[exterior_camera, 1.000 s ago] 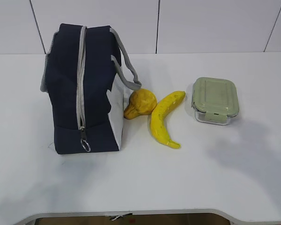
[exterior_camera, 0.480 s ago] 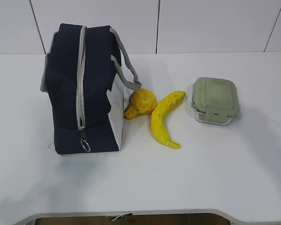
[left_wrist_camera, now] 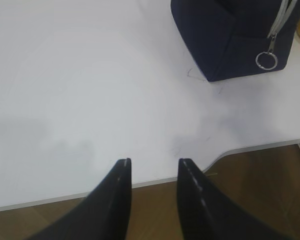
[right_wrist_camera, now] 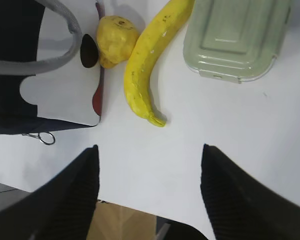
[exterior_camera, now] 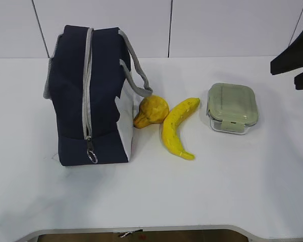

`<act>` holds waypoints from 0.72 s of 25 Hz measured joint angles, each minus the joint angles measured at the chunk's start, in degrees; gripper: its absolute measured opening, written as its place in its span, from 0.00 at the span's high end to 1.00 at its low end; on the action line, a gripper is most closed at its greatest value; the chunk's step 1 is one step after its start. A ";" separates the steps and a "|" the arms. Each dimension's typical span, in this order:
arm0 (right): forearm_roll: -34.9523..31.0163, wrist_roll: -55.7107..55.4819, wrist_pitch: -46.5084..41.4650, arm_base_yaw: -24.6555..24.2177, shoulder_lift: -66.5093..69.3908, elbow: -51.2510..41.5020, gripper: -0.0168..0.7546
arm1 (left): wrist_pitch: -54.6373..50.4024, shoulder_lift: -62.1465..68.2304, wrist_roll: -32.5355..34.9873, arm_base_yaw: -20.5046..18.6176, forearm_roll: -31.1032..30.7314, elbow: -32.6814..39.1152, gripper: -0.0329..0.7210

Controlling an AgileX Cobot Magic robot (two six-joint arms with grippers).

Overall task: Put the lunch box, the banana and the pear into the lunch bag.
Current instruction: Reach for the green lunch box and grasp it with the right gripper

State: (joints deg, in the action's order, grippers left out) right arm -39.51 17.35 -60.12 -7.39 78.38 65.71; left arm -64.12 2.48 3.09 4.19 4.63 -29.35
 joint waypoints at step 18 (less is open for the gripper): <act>-20.77 24.07 -8.18 -16.95 27.14 7.86 0.33 | 0.13 0.06 0.00 0.00 0.00 0.00 0.64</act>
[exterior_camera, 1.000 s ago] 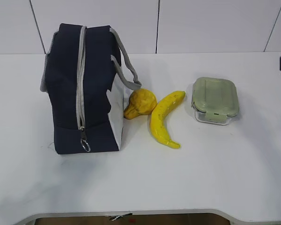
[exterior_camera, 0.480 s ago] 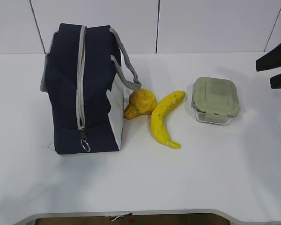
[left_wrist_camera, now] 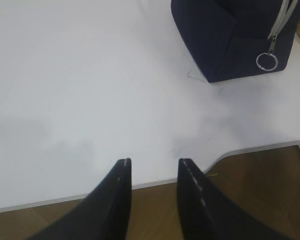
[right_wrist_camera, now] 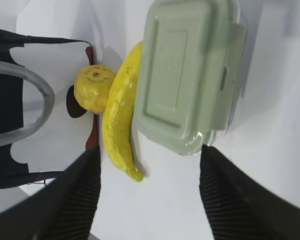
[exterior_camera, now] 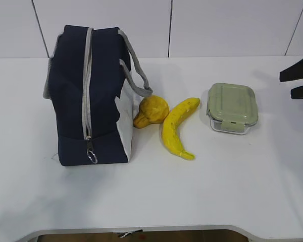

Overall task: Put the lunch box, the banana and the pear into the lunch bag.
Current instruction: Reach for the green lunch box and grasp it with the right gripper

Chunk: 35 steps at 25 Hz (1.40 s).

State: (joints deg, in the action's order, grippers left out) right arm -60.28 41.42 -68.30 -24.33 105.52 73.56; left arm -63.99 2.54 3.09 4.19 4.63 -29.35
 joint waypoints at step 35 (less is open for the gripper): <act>-0.22 -4.11 0.14 3.89 20.10 13.63 0.20 | 0.12 0.08 -0.99 0.00 0.00 0.00 0.64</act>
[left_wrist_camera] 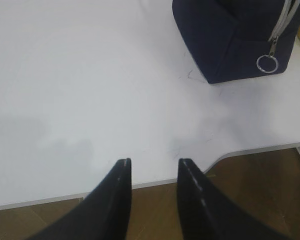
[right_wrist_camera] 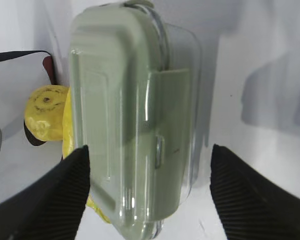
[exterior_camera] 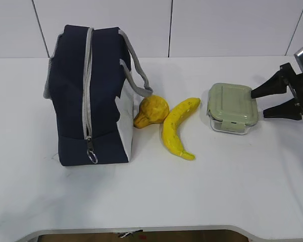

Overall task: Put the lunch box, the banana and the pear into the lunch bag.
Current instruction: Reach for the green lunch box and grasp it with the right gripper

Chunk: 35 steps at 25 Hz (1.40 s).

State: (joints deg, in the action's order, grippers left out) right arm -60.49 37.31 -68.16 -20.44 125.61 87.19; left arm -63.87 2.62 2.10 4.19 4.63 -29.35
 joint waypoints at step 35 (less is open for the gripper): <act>-2.82 2.93 0.69 4.59 5.12 3.78 0.22 | 0.00 0.00 -0.43 0.00 0.00 0.00 0.64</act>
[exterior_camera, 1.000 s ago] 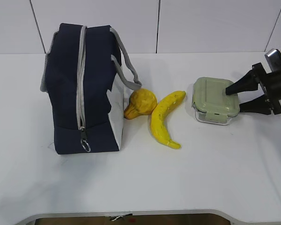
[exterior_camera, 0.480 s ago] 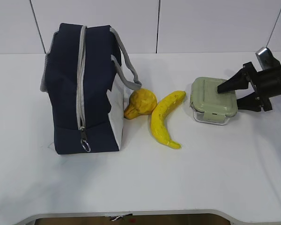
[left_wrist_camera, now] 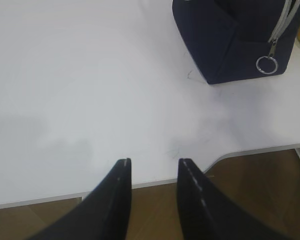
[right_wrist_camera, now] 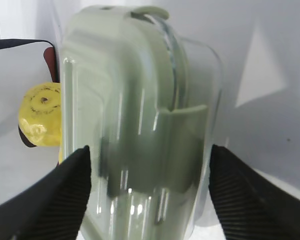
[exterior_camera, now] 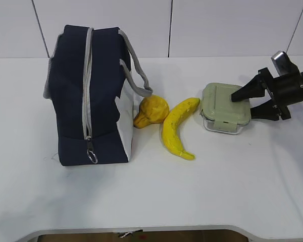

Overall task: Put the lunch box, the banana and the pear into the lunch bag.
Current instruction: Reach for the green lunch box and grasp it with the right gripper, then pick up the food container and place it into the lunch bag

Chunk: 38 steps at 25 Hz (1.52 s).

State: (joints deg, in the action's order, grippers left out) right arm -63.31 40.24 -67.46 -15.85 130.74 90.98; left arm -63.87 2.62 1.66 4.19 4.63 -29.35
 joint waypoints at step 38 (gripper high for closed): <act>-0.52 1.35 -0.51 0.00 0.00 0.07 0.49 | 0.00 0.00 0.00 0.00 0.00 0.00 0.64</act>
State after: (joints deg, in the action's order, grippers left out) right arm -63.83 41.59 -67.97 -15.85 130.74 91.05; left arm -63.87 2.62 1.66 4.19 4.63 -29.35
